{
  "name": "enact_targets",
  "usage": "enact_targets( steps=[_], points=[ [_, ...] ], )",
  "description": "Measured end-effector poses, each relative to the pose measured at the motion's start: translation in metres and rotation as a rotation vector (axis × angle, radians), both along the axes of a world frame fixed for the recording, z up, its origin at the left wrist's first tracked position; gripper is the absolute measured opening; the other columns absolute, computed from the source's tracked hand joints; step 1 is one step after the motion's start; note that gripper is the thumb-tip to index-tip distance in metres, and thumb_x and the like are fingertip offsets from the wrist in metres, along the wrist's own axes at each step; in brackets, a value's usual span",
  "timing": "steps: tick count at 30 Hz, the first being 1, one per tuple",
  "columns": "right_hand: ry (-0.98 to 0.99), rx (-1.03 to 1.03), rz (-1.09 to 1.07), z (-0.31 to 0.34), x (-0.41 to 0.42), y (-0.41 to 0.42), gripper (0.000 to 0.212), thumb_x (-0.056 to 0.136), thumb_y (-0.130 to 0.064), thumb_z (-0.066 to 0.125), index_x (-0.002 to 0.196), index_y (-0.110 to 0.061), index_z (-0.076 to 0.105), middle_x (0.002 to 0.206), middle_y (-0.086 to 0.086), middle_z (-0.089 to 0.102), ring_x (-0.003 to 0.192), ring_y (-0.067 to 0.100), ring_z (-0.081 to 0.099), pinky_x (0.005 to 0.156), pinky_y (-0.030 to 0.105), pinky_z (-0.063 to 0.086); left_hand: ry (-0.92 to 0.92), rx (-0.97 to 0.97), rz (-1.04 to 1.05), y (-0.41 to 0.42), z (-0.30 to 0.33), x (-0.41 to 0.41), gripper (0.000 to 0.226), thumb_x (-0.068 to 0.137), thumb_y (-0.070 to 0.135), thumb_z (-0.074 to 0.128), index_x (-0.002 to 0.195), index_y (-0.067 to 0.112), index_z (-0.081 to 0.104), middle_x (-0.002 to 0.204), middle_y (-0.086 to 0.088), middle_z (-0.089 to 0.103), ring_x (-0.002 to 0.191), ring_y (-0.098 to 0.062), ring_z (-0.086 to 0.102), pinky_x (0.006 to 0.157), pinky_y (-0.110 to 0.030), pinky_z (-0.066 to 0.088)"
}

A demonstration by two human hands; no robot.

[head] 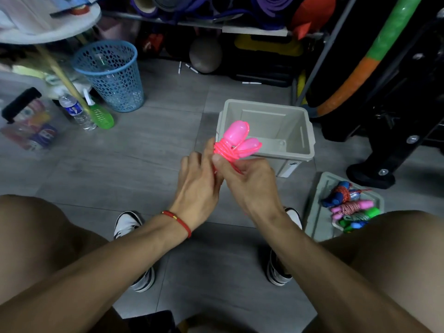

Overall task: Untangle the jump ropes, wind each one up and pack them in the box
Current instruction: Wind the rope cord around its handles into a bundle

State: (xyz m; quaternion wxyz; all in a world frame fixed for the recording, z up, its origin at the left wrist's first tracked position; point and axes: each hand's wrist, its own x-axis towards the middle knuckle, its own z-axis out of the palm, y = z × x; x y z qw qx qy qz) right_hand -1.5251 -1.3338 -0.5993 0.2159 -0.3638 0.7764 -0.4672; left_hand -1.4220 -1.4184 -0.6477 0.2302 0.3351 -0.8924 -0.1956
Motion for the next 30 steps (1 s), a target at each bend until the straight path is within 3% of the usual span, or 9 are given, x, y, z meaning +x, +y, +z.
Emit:
enact_targets(
  steps=[3, 5, 7, 10, 12, 14, 19, 23, 30],
  points=[
    [-0.060, -0.067, -0.037, 0.004, -0.013, 0.003, 0.056, 0.088, -0.056, 0.069, 0.060, -0.007, 0.068, 0.041, -0.002, 0.048, 0.043, 0.003, 0.038, 0.051, 0.026, 0.037, 0.068, 0.043, -0.128, 0.013, 0.000, 0.006, 0.067, 0.100, 0.041, 0.035, 0.158, 0.017, 0.013, 0.113, -0.009, 0.044, 0.102, -0.029, 0.046, 0.092, -0.050, 0.045],
    [-0.062, -0.089, -0.002, 0.008, -0.023, 0.004, 0.050, 0.089, -0.050, 0.069, 0.058, -0.011, 0.070, 0.042, -0.005, 0.053, 0.043, 0.005, 0.042, 0.050, 0.021, 0.037, 0.196, 0.292, -0.223, 0.011, 0.005, 0.010, 0.064, 0.101, 0.042, 0.040, 0.159, 0.028, 0.017, 0.119, -0.002, 0.046, 0.110, -0.022, 0.050, 0.099, -0.044, 0.048],
    [-0.029, -0.085, 0.061, 0.010, -0.028, 0.004, 0.048, 0.093, -0.047, 0.065, 0.062, -0.012, 0.070, 0.045, -0.004, 0.053, 0.048, 0.011, 0.049, 0.053, 0.030, 0.042, 0.418, 0.630, -0.224, 0.005, 0.017, 0.010, 0.052, 0.099, 0.038, 0.049, 0.150, 0.037, 0.038, 0.118, -0.004, 0.060, 0.108, -0.023, 0.062, 0.089, -0.041, 0.056],
    [-0.154, -0.122, 0.189, 0.010, -0.025, 0.002, 0.038, 0.100, -0.035, 0.059, 0.073, -0.011, 0.071, 0.048, -0.012, 0.052, 0.051, 0.002, 0.045, 0.053, 0.026, 0.044, 0.623, 1.177, -0.140, -0.003, 0.040, 0.013, 0.043, 0.092, 0.037, 0.059, 0.133, 0.024, 0.053, 0.108, -0.017, 0.067, 0.096, -0.036, 0.067, 0.077, -0.044, 0.059],
    [-0.239, -0.169, 0.290, 0.009, -0.022, 0.002, 0.038, 0.103, -0.031, 0.054, 0.075, -0.011, 0.068, 0.057, 0.000, 0.056, 0.058, 0.010, 0.050, 0.060, 0.031, 0.052, 0.544, 1.548, -0.234, -0.009, 0.050, 0.017, 0.055, 0.094, 0.045, 0.053, 0.136, 0.009, 0.052, 0.115, -0.021, 0.064, 0.099, -0.040, 0.064, 0.083, -0.050, 0.057],
    [-0.279, -0.213, 0.341, 0.010, -0.025, 0.003, 0.041, 0.106, -0.021, 0.049, 0.067, -0.013, 0.059, 0.060, 0.005, 0.050, 0.060, 0.012, 0.049, 0.064, 0.022, 0.050, 0.477, 1.759, -0.354, -0.013, 0.056, 0.021, 0.058, 0.101, 0.047, 0.037, 0.133, 0.003, 0.055, 0.119, -0.024, 0.061, 0.098, -0.041, 0.063, 0.085, -0.050, 0.055],
    [-0.163, -0.149, 0.357, 0.010, -0.037, 0.006, 0.043, 0.105, -0.023, 0.050, 0.063, -0.015, 0.054, 0.057, -0.005, 0.052, 0.050, 0.001, 0.042, 0.054, 0.014, 0.036, 0.457, 1.728, -0.349, -0.025, 0.053, 0.021, 0.048, 0.096, 0.039, 0.048, 0.120, -0.001, 0.061, 0.113, -0.028, 0.063, 0.085, -0.030, 0.063, 0.075, -0.039, 0.056],
    [-0.024, -0.127, 0.228, -0.005, -0.039, 0.004, 0.041, 0.102, -0.029, 0.055, 0.064, -0.014, 0.062, 0.052, -0.006, 0.050, 0.050, 0.002, 0.042, 0.056, 0.019, 0.037, 0.468, 1.595, -0.256, -0.023, 0.049, 0.019, 0.038, 0.091, 0.026, 0.058, 0.114, -0.004, 0.065, 0.102, -0.023, 0.066, 0.079, -0.025, 0.062, 0.075, -0.038, 0.059],
    [0.042, 0.135, 0.108, -0.016, -0.026, 0.002, 0.033, 0.102, -0.031, 0.054, 0.076, -0.020, 0.071, 0.052, -0.009, 0.059, 0.047, -0.001, 0.052, 0.054, 0.015, 0.040, 0.304, 0.865, -0.107, -0.017, 0.033, 0.008, 0.025, 0.081, 0.030, 0.070, 0.103, 0.020, 0.074, 0.081, 0.001, 0.070, 0.067, -0.010, 0.055, 0.064, -0.030, 0.052]
  ],
)
